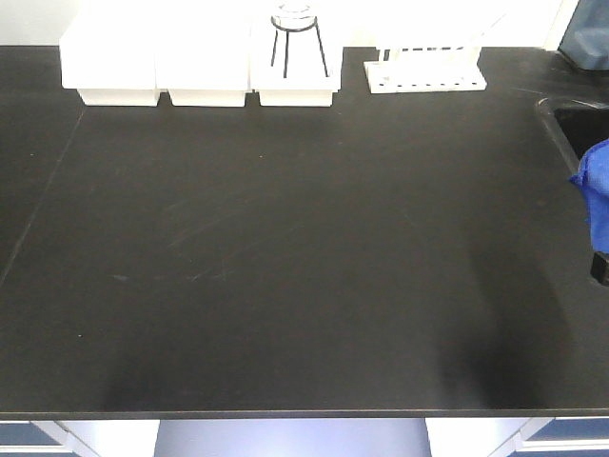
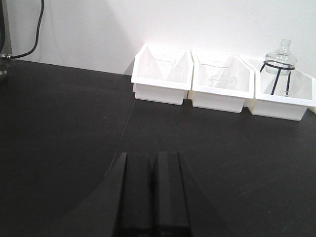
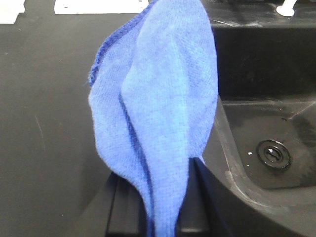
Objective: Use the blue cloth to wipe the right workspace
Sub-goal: 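Lift the blue cloth up off the bench with the right gripper, then hold the cloth in the right gripper while the base backs away and turns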
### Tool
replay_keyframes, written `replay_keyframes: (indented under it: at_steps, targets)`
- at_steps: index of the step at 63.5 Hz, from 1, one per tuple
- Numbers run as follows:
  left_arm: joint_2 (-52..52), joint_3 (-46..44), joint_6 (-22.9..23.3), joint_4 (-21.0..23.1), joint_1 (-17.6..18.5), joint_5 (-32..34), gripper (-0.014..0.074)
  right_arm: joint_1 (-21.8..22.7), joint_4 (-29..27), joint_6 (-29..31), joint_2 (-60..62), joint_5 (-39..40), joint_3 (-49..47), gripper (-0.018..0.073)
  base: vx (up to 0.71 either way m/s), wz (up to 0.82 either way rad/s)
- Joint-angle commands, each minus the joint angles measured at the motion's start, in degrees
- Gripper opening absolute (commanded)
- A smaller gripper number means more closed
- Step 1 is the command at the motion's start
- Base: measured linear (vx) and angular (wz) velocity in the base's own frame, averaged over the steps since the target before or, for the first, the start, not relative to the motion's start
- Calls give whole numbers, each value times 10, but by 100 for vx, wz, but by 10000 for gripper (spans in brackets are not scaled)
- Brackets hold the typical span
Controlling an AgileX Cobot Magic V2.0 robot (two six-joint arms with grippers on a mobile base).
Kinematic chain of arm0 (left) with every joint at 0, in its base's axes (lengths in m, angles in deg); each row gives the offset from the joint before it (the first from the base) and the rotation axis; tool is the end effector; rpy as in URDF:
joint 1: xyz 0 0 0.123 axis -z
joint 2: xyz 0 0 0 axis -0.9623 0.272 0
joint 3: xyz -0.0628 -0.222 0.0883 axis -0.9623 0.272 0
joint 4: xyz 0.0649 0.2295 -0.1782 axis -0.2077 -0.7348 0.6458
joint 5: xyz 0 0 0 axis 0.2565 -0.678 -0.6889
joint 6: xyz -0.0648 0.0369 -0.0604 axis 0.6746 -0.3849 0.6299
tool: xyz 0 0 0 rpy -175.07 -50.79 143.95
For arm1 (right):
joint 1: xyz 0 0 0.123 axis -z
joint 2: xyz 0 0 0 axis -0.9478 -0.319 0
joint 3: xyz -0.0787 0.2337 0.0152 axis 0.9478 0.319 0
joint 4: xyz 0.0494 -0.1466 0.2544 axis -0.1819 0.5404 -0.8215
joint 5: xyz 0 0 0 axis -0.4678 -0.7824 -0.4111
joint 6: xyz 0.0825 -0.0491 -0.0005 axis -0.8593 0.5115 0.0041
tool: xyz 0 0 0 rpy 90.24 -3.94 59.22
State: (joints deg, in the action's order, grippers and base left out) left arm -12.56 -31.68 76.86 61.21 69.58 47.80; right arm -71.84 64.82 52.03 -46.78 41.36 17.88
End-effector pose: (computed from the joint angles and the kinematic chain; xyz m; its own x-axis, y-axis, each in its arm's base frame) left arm 0.1459 0.0127 0.1896 -0.0724 -0.1307 -0.9888 -0.0992 0.9874 -0.1233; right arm 0.2195 -0.0105 0.2323 -0.5224 0.0024 -0.8527 0.1033 0.9928 -0.0605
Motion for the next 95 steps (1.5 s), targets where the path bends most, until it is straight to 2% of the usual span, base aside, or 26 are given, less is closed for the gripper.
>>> replay_keyframes:
  at_steps: [1, 51, 95]
  targets:
    - [-9, 18, 5, 4, 0, 48, -6, 3, 11, 0, 2, 37, -15, -8, 0, 0]
    - [-9, 18, 5, 4, 0, 48, -6, 2, 10, 0, 2, 33, -15, -8, -3, 1]
    - [-9, 18, 5, 4, 0, 48, -6, 2, 10, 0, 2, 31, -15, -8, -25, 2]
